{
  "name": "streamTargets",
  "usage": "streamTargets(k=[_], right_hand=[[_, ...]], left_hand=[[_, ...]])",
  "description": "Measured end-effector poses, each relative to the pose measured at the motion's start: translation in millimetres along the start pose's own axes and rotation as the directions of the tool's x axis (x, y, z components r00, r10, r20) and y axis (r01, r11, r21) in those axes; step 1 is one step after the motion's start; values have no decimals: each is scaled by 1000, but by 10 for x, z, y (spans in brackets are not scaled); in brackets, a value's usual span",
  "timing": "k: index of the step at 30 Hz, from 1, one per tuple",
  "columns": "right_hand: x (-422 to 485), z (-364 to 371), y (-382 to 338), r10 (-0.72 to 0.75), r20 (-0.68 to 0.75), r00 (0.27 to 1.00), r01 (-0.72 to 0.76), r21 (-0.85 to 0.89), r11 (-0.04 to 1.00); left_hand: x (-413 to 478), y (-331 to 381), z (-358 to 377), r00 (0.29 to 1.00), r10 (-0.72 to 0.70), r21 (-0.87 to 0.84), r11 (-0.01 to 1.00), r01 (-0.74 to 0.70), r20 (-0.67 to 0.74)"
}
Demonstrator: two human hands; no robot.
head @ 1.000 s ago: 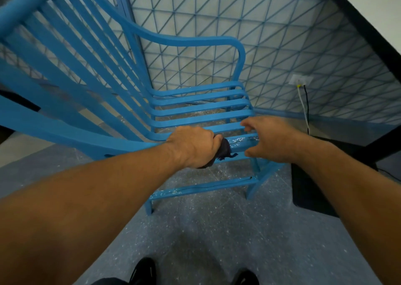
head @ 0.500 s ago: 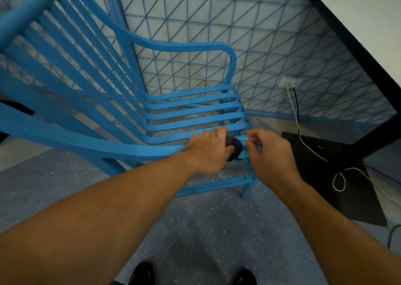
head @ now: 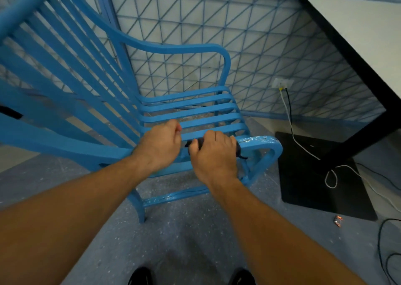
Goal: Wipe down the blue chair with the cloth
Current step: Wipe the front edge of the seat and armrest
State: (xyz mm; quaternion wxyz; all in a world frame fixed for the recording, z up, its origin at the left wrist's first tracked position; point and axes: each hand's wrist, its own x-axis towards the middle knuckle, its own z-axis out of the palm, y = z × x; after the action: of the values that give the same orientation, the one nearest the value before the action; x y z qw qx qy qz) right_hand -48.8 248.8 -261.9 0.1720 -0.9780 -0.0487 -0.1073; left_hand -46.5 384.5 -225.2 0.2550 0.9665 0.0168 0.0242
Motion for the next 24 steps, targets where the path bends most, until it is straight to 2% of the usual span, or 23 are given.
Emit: streamTargets(k=[3,5,8,12,13,14,16,18,19,24], right_hand=[[57,47,82,-98,-164,982,107,50,993],[130,39,229,-232,-164,959,235,-1,972],[292,-61,355,-320,45,946,321,-17,947],[601,-154,333,-212,338,917,233,-24,972],[626,-159,342,-199,358,912,222,-24,975],[597,-154,357,-199,328,924,218,-22,976],[431,-102,428,-243,136,960,249,-23,968],[296,-47,537,-353,-38,935,352,-17,936],[264,-37,620,-403,-81,912,403,-19,915],[235,-139,1031,-445,-65,893,446,16,895]], left_hand=[[-94,-31,4,999,32,166,985,-37,35],[-105,5,11,995,56,287,955,-78,84],[-111,9,-10,976,119,427,885,-188,184],[-115,-5,-72,936,138,460,842,-283,323],[-118,0,-73,929,128,477,828,-293,348],[-121,1,-68,927,114,494,819,-291,357],[-106,5,-26,936,102,529,802,-278,338],[-85,-3,11,944,98,551,791,-266,315],[-78,-15,24,943,98,548,793,-268,319],[-59,-54,52,933,127,546,781,-303,336]])
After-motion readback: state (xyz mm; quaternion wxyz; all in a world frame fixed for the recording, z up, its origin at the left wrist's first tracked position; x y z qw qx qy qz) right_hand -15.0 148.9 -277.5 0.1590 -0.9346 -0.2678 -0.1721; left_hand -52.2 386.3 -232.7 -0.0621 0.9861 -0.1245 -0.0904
